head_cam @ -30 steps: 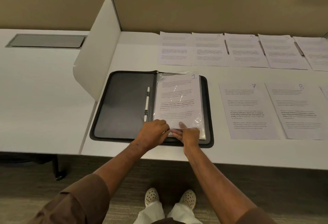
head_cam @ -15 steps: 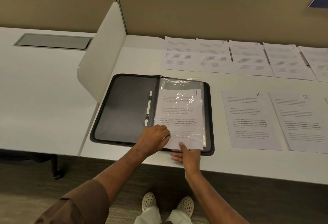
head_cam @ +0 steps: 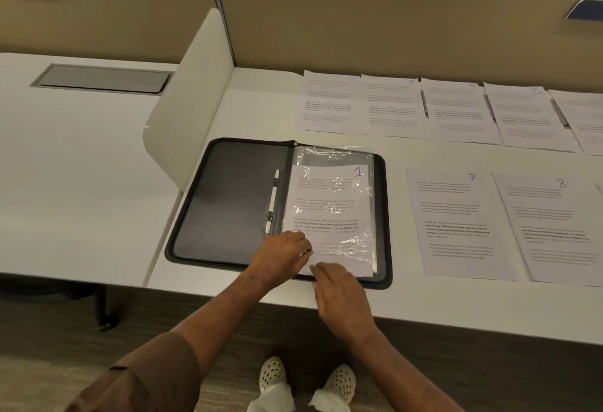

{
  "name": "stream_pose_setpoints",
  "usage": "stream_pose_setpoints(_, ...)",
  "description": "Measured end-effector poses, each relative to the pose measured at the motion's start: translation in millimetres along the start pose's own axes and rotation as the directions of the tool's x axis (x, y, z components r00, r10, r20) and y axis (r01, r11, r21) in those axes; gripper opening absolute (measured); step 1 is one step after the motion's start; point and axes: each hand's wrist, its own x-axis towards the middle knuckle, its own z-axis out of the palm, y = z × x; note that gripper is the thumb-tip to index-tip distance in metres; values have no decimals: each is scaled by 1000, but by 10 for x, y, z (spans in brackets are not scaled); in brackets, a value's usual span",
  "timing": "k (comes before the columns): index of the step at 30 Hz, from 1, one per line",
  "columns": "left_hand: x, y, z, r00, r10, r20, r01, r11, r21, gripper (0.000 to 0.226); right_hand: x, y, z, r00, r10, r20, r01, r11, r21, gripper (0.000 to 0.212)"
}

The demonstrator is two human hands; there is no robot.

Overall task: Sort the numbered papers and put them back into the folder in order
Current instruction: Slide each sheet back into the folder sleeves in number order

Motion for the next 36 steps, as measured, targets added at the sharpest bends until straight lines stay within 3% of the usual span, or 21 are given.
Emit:
stream_pose_setpoints(3, 12, 12, -2, 1000, -1, 4, 1, 1000, 10, 22, 95, 35, 145, 993, 25, 113, -14, 994, -105, 55)
stream_pose_setpoints(8, 30, 34, -19, 999, 0, 32, -1, 1000, 30, 23, 296, 137, 187, 939, 128, 319, -121, 992, -41, 67)
stream_pose_setpoints(12, 38, 38, -14, 998, -7, 56, 5, 1000, 26, 22, 484, 216, 220, 933, 164, 319, -162, 986, -33, 66)
stream_pose_setpoints(15, 37, 34, -11, 998, -8, 64, 8, 1000, 12, 23, 541, 356, 390, 937, 175, 303, -178, 984, -20, 79)
stream_pose_setpoints(20, 38, 48, -30, 996, -8, 88, 9, 1000, -5, 26, 599, 518, 449, 941, 130, 311, -112, 991, -78, 78)
stream_pose_setpoints(28, 35, 86, -35, 997, -29, 70, 29, 1000, 9, 25, 350, 296, 35, 963, 158, 219, -189, 974, 124, 72)
stream_pose_setpoints(32, 39, 91, 5, 994, -57, 99, 60, 998, -28, 26, -34, 316, -119, 938, 345, 23, -314, 822, 474, 41)
stream_pose_setpoints(34, 43, 93, 24, 989, -75, 128, 83, 995, -58, 27, -83, 414, -210, 862, 500, -81, -343, 693, 634, 25)
stream_pose_setpoints(36, 52, 109, 37, 984, -103, 145, 115, 990, -80, 27, 16, 536, -311, 748, 658, -87, -400, 552, 732, 17)
